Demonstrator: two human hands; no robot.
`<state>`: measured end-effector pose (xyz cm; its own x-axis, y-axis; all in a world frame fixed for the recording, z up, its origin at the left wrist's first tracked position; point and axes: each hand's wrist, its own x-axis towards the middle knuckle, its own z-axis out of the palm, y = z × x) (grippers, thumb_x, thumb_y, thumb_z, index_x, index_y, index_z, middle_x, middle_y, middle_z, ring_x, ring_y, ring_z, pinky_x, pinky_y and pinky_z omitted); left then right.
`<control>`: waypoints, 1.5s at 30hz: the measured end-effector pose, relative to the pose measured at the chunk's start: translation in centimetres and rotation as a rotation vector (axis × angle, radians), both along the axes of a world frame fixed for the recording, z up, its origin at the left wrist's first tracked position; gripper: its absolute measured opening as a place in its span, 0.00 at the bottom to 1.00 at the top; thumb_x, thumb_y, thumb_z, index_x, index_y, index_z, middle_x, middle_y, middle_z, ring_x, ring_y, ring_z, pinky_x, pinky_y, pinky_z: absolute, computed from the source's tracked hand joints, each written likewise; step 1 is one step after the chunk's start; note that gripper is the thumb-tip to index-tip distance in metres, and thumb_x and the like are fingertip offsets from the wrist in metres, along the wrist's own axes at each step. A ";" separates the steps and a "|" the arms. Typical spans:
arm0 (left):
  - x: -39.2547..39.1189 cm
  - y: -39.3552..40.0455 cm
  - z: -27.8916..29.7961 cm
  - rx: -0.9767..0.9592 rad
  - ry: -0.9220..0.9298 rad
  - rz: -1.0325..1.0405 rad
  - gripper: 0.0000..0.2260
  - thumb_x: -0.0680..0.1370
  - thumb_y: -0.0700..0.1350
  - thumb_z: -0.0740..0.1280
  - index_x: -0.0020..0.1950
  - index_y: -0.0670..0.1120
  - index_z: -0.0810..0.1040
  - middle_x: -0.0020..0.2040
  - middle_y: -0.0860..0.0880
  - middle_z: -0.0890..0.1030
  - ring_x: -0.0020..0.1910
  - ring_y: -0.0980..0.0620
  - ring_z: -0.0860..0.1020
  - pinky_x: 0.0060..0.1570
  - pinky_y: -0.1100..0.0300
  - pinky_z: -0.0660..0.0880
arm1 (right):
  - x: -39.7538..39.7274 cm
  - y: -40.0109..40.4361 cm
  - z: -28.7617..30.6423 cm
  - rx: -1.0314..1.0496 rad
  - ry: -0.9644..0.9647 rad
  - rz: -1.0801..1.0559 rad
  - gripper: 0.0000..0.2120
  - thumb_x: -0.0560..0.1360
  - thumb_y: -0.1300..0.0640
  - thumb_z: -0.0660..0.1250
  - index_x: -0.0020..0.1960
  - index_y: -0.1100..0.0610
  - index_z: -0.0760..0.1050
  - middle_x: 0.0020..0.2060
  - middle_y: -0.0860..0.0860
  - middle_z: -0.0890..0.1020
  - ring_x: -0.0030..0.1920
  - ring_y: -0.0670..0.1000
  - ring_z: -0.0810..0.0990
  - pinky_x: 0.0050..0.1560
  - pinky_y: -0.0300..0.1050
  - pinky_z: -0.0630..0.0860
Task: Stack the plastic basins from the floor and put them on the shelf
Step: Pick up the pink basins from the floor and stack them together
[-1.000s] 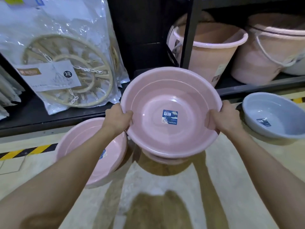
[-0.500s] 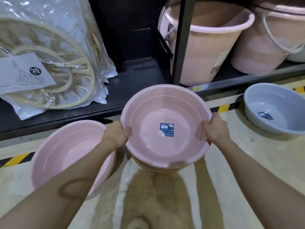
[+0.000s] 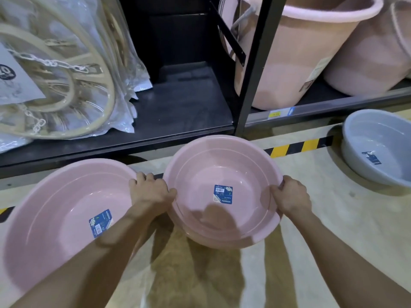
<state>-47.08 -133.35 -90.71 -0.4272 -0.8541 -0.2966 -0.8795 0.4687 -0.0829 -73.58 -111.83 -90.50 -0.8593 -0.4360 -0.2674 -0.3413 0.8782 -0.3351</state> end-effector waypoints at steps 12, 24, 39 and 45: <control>0.2 1.1 -1.4 -0.059 0.022 -0.018 0.21 0.76 0.62 0.52 0.45 0.48 0.78 0.44 0.49 0.81 0.49 0.46 0.66 0.46 0.47 0.53 | 0.2 -0.3 -2.1 0.007 -0.097 -0.054 0.11 0.79 0.48 0.61 0.51 0.56 0.67 0.37 0.52 0.73 0.42 0.61 0.74 0.41 0.51 0.70; -0.3 1.4 2.3 -0.084 0.185 0.056 0.21 0.78 0.60 0.54 0.47 0.47 0.80 0.44 0.47 0.79 0.55 0.44 0.70 0.53 0.46 0.62 | -1.1 0.6 1.5 -0.127 -0.001 -0.034 0.10 0.76 0.49 0.63 0.48 0.56 0.70 0.40 0.56 0.77 0.43 0.62 0.75 0.40 0.51 0.70; 12.8 -2.4 17.1 -0.123 0.394 0.371 0.15 0.75 0.57 0.61 0.42 0.46 0.78 0.41 0.46 0.83 0.49 0.40 0.77 0.54 0.46 0.64 | 7.7 -9.3 14.2 -0.450 -0.043 0.210 0.11 0.73 0.54 0.65 0.51 0.59 0.77 0.45 0.58 0.78 0.43 0.60 0.72 0.41 0.48 0.67; 21.4 -1.9 19.9 -0.101 0.447 0.541 0.14 0.76 0.54 0.64 0.40 0.44 0.79 0.35 0.46 0.83 0.40 0.41 0.80 0.47 0.49 0.77 | 14.8 -14.2 15.4 -0.498 -0.115 0.365 0.06 0.72 0.53 0.64 0.44 0.56 0.72 0.42 0.56 0.76 0.43 0.59 0.69 0.40 0.49 0.64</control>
<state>-25.66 -135.22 -70.81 0.0027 -0.9950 -0.0996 -0.9466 -0.0347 0.3204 -58.79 -126.02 -75.08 -0.6091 -0.7922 -0.0380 -0.5276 0.4406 -0.7263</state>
